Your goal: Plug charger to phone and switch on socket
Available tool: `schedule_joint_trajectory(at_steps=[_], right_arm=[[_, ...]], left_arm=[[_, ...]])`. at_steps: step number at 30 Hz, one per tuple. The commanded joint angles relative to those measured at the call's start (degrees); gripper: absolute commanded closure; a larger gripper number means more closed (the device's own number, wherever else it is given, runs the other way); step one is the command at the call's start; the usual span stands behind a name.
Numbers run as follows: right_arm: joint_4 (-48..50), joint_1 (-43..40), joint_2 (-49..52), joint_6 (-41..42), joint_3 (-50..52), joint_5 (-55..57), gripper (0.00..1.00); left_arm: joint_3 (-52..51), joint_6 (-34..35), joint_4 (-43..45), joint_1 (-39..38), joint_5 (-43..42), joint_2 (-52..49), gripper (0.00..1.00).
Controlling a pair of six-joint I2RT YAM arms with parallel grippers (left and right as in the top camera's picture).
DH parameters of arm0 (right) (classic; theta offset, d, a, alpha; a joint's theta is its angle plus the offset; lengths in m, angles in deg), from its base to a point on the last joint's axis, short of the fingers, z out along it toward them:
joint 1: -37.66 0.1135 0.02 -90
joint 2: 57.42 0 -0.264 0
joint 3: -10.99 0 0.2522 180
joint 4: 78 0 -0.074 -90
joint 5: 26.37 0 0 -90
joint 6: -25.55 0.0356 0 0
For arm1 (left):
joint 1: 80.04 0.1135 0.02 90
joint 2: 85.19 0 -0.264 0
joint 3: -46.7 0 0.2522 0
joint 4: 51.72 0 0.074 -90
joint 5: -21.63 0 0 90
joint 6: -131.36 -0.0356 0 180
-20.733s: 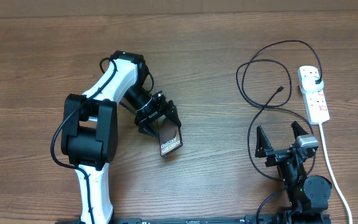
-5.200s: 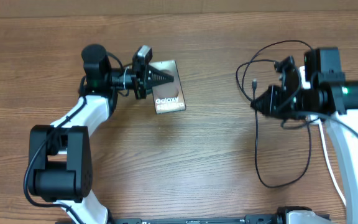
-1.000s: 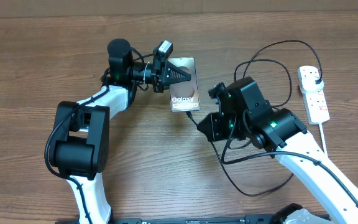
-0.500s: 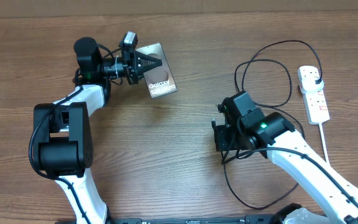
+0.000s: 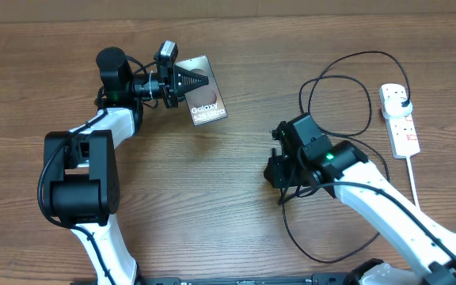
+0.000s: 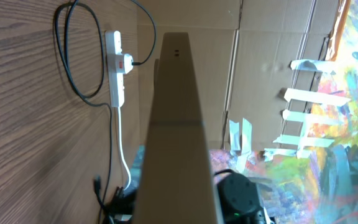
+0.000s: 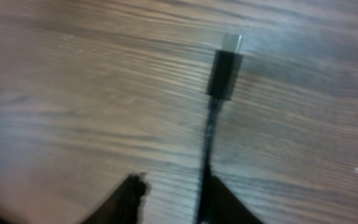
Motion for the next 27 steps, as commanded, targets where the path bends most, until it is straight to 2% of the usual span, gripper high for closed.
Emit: schedule_joint_trajectory(at_steps=[1, 3, 7, 11, 18, 27], right_arm=[[0.42, -0.09, 3.8, -0.15, 0.31, 2.4, 0.33], [1.22, -0.09, 4.61, -0.13, 0.31, 2.4, 0.15], [3.61, -0.09, 4.68, -0.11, 0.31, 2.71, 0.0], [5.09, -0.11, 4.7, 4.0, 0.31, 6.88, 0.0], [5.27, -0.11, 7.32, 5.27, 0.31, 13.68, 0.0], [5.51, -0.15, 14.88, 7.26, 0.31, 11.63, 0.0]], left_arm=[[0.81, -1.25, 0.28, -0.31, -1.51, 0.68, 0.96], [0.81, -1.25, 0.28, -0.31, -1.51, 0.68, 0.96], [0.81, -1.29, 0.28, -0.31, -1.51, 0.68, 0.96], [0.81, -1.66, 0.28, -0.31, -1.51, 0.68, 0.95], [0.81, -1.64, 0.28, -0.31, -1.49, 0.68, 0.95], [0.81, -1.66, 0.28, -0.31, -1.51, 0.68, 0.95]])
